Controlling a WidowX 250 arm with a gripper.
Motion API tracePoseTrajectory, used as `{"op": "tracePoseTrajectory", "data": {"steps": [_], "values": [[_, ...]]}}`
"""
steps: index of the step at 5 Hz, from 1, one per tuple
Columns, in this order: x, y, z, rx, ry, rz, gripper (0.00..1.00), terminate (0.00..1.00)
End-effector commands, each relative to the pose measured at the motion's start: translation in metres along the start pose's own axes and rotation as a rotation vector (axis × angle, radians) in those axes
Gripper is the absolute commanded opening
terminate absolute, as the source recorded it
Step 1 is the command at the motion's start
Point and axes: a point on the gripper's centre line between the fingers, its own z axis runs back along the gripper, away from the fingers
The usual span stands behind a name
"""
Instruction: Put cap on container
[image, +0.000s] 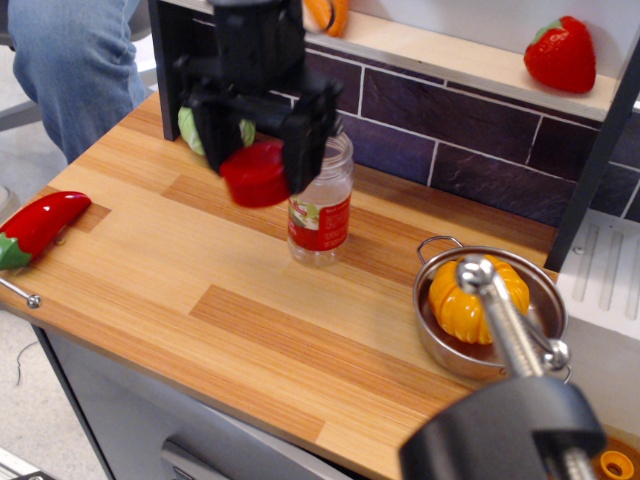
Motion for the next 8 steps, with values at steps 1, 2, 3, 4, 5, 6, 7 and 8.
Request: {"op": "tracePoseTrajectory", "data": {"steps": [1, 2, 3, 4, 5, 6, 7, 8], "values": [[0.029, -0.007, 0.047, -0.046, -0.104, 0.101, 0.00, 0.00], [0.043, -0.014, 0.043, -0.052, -0.149, 0.157, 0.00, 0.00], [0.048, -0.012, 0.027, -0.005, -0.197, 0.162, 0.00, 0.00], [0.053, -0.003, 0.023, 0.033, -0.215, 0.157, 0.00, 0.00], [0.054, 0.006, 0.015, 0.086, -0.210, 0.134, 0.00, 0.00], [0.052, 0.005, 0.006, 0.123, -0.178, 0.122, 0.00, 0.00], [0.047, 0.001, -0.003, 0.129, -0.147, 0.098, 0.00, 0.00], [0.044, -0.007, -0.004, 0.089, -0.124, 0.093, 0.00, 1.00]]}}
